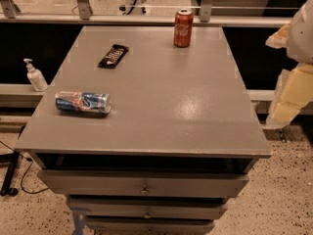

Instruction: Place redbull can upright

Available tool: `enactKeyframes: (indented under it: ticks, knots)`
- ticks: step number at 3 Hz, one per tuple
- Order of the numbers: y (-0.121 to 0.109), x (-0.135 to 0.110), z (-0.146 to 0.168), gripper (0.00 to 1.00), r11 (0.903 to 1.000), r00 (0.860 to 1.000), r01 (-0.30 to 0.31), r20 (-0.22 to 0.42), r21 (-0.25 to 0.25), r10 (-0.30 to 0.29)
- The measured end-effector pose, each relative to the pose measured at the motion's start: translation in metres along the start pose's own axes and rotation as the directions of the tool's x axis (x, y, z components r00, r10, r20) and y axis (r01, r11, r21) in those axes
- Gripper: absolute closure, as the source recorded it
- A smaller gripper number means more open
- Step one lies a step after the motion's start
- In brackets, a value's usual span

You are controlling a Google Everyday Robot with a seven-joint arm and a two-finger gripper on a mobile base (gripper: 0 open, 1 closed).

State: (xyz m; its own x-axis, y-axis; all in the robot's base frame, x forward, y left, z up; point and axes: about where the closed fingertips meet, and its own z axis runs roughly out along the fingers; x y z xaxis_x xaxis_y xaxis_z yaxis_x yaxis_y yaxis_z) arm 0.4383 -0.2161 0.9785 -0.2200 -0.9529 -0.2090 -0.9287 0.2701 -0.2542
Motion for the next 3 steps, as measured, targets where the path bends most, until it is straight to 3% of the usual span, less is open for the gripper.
enactKeyframes:
  ticks: [2, 3]
  knots:
    - [-0.001, -0.01, 0.001, 0.0, 0.9999, 1.0, 0.015, 0.008, 0.008, -0.015]
    - [-0.004, -0.032, 0.011, 0.0, 0.9997, 0.999, 0.026, 0.035, 0.004, -0.026]
